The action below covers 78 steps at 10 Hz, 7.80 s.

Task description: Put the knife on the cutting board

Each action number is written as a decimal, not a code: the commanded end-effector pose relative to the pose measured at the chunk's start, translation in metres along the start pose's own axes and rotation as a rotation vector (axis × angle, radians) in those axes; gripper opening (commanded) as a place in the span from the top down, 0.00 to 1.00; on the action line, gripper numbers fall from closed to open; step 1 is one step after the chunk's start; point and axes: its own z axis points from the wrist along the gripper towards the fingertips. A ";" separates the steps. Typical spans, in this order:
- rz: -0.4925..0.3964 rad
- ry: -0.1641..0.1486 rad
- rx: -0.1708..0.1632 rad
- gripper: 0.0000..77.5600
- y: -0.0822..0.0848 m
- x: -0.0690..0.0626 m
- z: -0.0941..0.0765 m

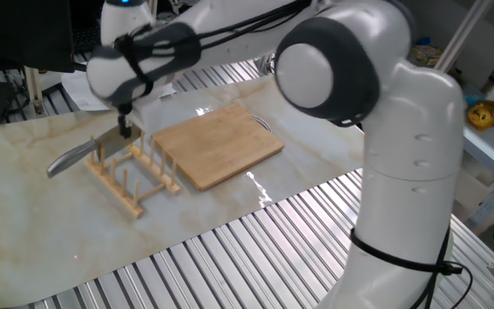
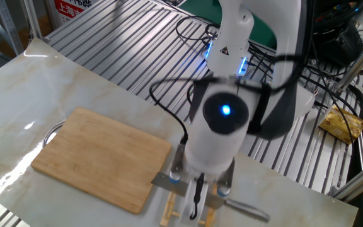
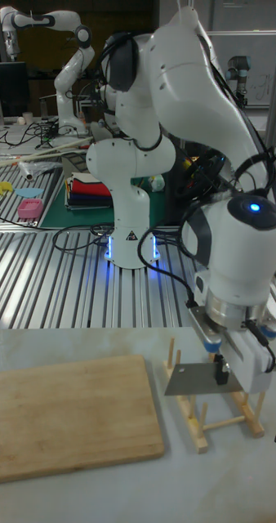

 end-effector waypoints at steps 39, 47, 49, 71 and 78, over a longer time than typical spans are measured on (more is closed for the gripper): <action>-1.225 -0.015 0.098 0.98 -0.010 -0.132 -0.057; -1.191 0.028 0.069 0.98 -0.010 -0.135 -0.053; -1.102 0.017 0.073 0.98 -0.010 -0.135 -0.053; -1.220 0.067 -0.004 0.98 -0.046 -0.206 0.037; -1.236 0.041 -0.003 0.98 -0.050 -0.208 0.052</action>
